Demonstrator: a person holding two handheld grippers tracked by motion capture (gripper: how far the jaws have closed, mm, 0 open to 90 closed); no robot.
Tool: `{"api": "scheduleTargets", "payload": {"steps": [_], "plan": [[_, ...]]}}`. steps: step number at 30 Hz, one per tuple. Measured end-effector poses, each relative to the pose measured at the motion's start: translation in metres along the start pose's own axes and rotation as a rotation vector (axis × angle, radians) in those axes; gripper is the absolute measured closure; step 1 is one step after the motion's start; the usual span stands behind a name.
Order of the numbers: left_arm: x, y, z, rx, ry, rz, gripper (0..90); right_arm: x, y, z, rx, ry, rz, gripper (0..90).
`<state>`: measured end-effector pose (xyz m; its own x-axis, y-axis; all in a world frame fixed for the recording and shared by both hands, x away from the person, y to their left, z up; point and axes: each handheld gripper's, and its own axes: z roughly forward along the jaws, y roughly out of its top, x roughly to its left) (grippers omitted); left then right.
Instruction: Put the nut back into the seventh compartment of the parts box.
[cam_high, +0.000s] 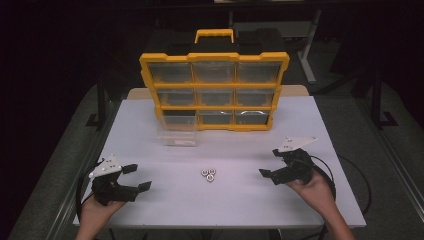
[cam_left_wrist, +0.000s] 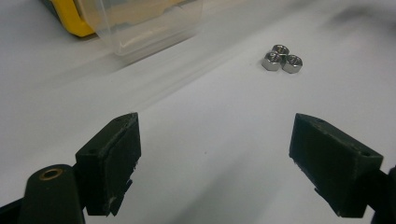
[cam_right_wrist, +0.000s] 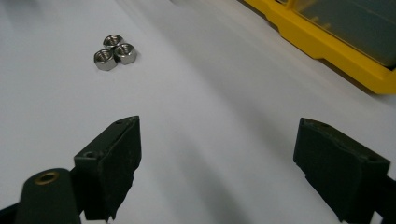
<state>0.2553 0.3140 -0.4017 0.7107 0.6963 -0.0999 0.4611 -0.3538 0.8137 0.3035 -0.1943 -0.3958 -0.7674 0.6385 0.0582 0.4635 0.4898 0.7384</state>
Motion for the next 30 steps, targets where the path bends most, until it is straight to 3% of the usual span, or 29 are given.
{"api": "scheduleTargets", "payload": {"steps": [16,30], "plan": [[-0.002,0.001,0.003,0.001,-0.008,0.011,16.7,0.007,0.034,0.026,0.075,0.073,-0.038,16.5],[-0.003,0.002,0.003,-0.001,-0.013,0.015,16.7,0.02,0.059,0.053,0.124,0.145,-0.089,26.7]]}}
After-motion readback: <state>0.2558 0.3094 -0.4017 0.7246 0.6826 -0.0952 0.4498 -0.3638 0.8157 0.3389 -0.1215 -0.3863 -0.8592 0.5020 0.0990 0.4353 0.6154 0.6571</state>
